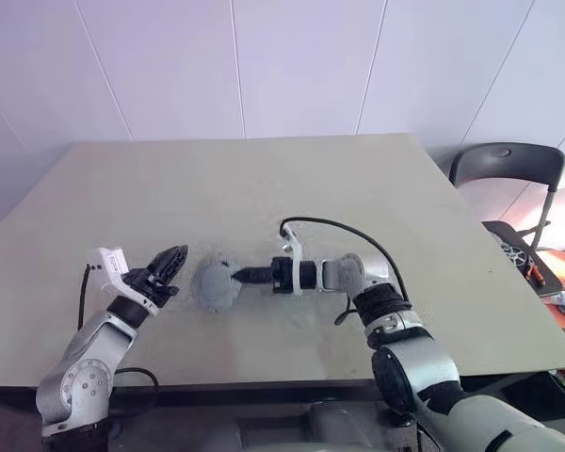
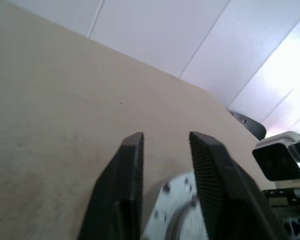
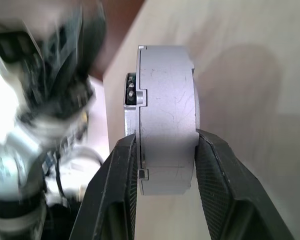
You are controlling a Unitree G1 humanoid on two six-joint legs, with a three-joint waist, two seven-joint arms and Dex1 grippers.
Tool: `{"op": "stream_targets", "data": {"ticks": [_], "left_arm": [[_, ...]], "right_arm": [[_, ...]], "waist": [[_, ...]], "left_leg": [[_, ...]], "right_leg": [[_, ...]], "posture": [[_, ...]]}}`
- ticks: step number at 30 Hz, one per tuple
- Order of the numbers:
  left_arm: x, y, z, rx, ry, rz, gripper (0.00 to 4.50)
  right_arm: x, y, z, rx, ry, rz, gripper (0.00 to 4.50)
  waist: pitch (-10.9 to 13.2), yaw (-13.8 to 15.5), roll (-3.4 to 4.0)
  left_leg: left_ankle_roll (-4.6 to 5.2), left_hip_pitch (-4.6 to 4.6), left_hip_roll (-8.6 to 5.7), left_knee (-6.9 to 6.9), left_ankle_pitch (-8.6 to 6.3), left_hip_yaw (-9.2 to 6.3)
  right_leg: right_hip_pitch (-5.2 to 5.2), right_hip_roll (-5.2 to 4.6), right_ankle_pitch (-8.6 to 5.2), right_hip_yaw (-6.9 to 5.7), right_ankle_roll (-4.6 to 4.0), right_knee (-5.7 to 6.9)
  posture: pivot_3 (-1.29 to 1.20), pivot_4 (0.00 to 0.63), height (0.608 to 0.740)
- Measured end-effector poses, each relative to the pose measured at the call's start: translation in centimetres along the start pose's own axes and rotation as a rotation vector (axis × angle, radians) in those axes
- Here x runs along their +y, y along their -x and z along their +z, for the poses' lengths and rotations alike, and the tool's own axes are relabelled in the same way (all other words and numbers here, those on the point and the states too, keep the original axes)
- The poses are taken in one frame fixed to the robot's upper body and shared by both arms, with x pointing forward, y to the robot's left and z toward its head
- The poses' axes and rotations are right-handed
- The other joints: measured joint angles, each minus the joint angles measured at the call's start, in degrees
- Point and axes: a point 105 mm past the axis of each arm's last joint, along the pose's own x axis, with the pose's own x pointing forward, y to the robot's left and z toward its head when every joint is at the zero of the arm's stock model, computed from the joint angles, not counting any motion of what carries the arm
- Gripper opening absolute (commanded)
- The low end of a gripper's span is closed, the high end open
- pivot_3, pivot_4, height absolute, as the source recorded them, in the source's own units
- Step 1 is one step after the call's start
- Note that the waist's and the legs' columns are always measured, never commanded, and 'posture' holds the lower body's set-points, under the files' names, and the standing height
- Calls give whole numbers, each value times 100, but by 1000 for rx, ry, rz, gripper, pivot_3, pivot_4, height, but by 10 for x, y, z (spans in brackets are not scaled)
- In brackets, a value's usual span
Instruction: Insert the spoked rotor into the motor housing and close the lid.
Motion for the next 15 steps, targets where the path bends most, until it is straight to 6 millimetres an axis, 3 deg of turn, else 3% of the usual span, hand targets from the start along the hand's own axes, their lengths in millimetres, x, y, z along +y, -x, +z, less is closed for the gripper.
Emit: {"op": "stream_targets", "data": {"ticks": [3, 6, 15], "left_arm": [[3, 2, 5, -33, 44, 20, 3404], [4, 4, 7, -71, 107, 27, 4410], [-10, 6, -3, -45, 260, -47, 4460]], "right_arm": [[9, -1, 16, -75, -18, 43, 1375], [15, -5, 17, -84, -30, 70, 1375], [24, -8, 16, -85, -93, 126, 1375]], "waist": [[1, 2, 1], [0, 5, -1], [-1, 12, -1]], "left_leg": [[0, -11, 0, -12, 0, 0], [-1, -17, 0, -36, 0, 0], [-2, -60, -2, -30, -1, -2]], "right_leg": [[-1, -1, 1, 0, 1, -23], [-4, -2, 3, 1, 2, -46], [-37, -1, 5, 0, 3, -46]], "posture": [[0, 0, 740], [0, 0, 740], [0, 0, 740]]}}
